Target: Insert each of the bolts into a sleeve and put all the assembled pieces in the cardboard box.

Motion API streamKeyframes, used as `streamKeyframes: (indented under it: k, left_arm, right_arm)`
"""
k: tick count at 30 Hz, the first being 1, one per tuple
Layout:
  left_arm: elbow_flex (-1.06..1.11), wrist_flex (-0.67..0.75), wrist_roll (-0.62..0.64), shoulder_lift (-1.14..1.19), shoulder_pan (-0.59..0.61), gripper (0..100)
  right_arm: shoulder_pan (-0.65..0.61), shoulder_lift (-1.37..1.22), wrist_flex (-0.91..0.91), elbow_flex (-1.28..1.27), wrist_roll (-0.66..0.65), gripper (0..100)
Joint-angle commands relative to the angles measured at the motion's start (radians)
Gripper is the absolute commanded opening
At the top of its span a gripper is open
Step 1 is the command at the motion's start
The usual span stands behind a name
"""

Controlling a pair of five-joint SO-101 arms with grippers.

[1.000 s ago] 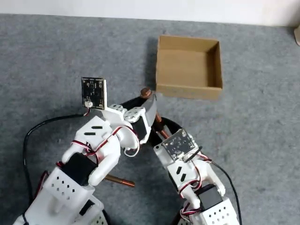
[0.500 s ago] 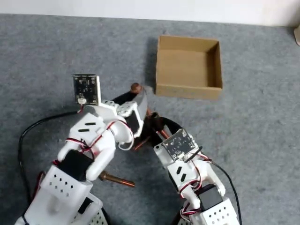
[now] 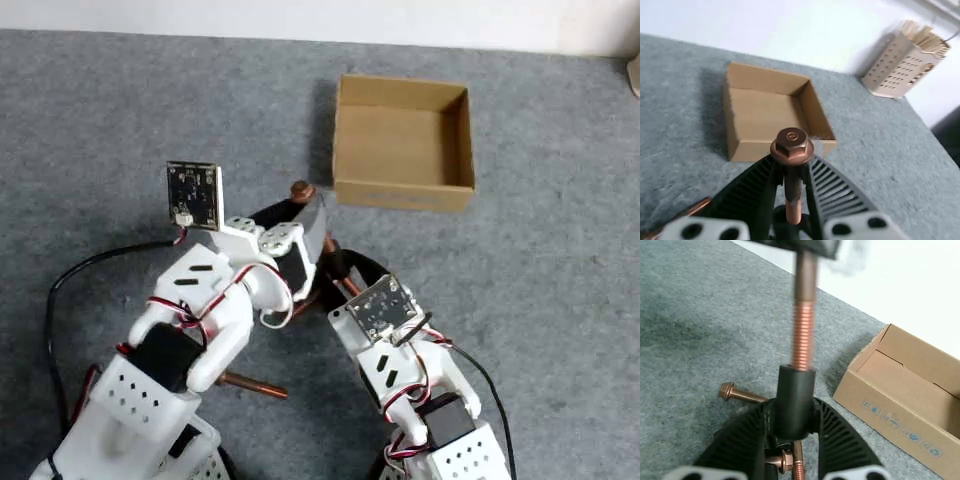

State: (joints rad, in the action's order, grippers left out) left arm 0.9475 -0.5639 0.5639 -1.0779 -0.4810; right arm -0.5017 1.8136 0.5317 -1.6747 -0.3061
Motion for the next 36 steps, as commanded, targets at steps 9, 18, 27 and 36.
streamKeyframes:
  k: [9,18,27,36]
  left_arm:
    - [0.01,0.071,0.002,0.001,0.004,0]
    - [0.01,0.071,0.002,-0.001,0.022,0]
    - [0.008,0.071,0.003,-0.002,0.039,0]
    - [0.016,0.069,0.005,-0.001,0.031,0]
  right_arm:
    - [-0.001,0.022,-0.028,-0.107,0.002,0.4]
    - [0.001,0.022,-0.028,-0.107,0.003,0.4]
    - [0.001,0.022,-0.028,-0.107,0.003,0.4]
    - [0.027,0.022,-0.028,-0.107,0.008,0.4]
